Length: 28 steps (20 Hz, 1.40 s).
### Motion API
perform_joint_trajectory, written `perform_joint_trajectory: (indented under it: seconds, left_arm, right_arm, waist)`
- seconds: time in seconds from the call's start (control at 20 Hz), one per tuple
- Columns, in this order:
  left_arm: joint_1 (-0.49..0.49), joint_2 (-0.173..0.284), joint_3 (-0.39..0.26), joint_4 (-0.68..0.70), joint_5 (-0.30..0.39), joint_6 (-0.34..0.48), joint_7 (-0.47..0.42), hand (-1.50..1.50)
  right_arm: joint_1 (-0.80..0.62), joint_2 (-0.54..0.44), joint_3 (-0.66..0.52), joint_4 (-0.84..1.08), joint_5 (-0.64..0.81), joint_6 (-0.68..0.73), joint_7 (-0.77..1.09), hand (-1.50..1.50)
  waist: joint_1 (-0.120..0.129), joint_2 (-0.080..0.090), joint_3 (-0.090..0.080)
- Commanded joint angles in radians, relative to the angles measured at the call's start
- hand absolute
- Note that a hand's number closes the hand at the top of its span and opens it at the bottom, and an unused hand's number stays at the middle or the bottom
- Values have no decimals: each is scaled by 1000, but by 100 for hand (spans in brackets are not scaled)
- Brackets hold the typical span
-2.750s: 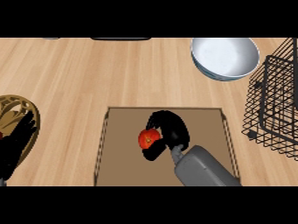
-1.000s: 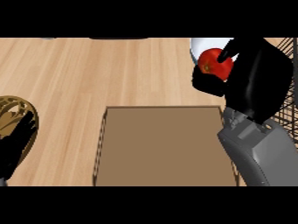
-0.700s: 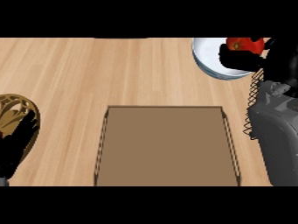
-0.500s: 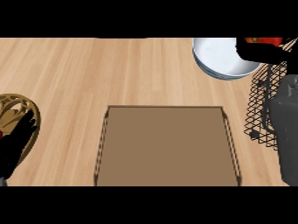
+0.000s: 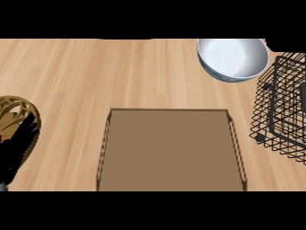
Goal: Pick the tomato from the tray and place it in the tiered basket
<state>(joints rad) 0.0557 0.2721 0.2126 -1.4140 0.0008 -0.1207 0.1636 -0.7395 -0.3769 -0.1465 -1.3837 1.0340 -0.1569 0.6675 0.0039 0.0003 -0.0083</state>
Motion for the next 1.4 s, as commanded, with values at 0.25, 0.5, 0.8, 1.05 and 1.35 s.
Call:
perform_joint_trajectory:
  seconds: [0.25,0.5,0.8,1.05,1.35]
  left_arm:
    - [-8,-1,-5,-11,2,-7,23,0]
    - [-48,22,29,51,7,-18,-3,0]
    - [-68,23,35,113,0,-31,-23,0]
    - [-52,-20,2,104,-27,-12,-46,0]
    - [-38,35,44,55,17,-56,-11,0]
  right_arm:
    - [-18,-296,100,197,162,197,-209,150]
    - [-100,-351,67,308,152,195,-335,150]
    - [-125,-408,68,309,163,330,-392,150]
    - [-144,-336,55,414,167,370,-332,150]
    - [-97,-313,-6,487,125,554,-188,-150]
  waist:
    - [7,4,8]
    - [8,3,8]
    - [1,1,8]
    - [5,3,8]
    - [0,-1,8]
